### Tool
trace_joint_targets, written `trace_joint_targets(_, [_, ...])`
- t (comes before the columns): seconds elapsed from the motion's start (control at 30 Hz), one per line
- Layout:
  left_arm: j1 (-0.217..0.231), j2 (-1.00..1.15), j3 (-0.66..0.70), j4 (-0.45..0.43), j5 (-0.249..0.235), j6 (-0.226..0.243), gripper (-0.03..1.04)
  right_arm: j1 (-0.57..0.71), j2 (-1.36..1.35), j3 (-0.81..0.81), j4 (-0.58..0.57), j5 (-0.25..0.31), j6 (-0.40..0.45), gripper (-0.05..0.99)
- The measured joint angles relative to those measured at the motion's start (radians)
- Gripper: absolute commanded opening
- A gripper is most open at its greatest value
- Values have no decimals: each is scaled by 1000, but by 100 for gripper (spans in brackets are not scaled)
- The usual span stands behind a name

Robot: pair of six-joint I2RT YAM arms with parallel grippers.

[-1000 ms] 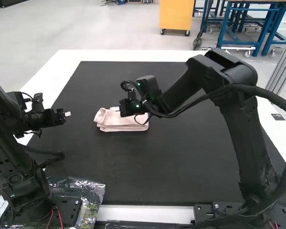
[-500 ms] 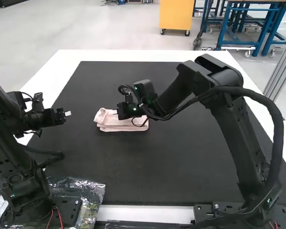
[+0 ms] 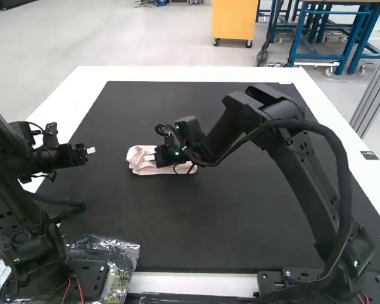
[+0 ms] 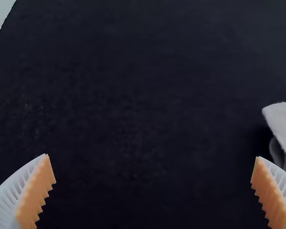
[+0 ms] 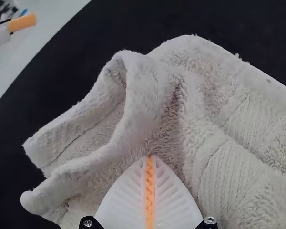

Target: Fold the towel.

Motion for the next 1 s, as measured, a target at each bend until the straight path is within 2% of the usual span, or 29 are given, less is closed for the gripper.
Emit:
trace_joint_targets(0.27, [0,0,0,0,14,0,97,10,19,15,7,6,-37,-2])
trace_joint_targets(0.43, [0,0,0,0,19,-1,97,9,16,15,2,6,-23,-2])
trace_joint_targets(0.6, [-6,-49,0,-1,22,-28,97,-5,-46,14,-89,6,10,-2])
trace_joint_targets(0.67, [-21,-84,6,-2,24,-50,97,-18,-100,10,-124,6,23,-2])
trace_joint_targets(0.8, [-91,-156,42,-18,24,-112,97,-63,-264,4,-179,6,46,0])
trace_joint_targets(0.9, [-159,-218,79,-42,24,-161,97,-107,-403,4,-236,8,55,23])
trace_joint_targets(1.0, [-226,-277,114,-79,21,-205,97,-156,-524,-6,-268,10,63,63])
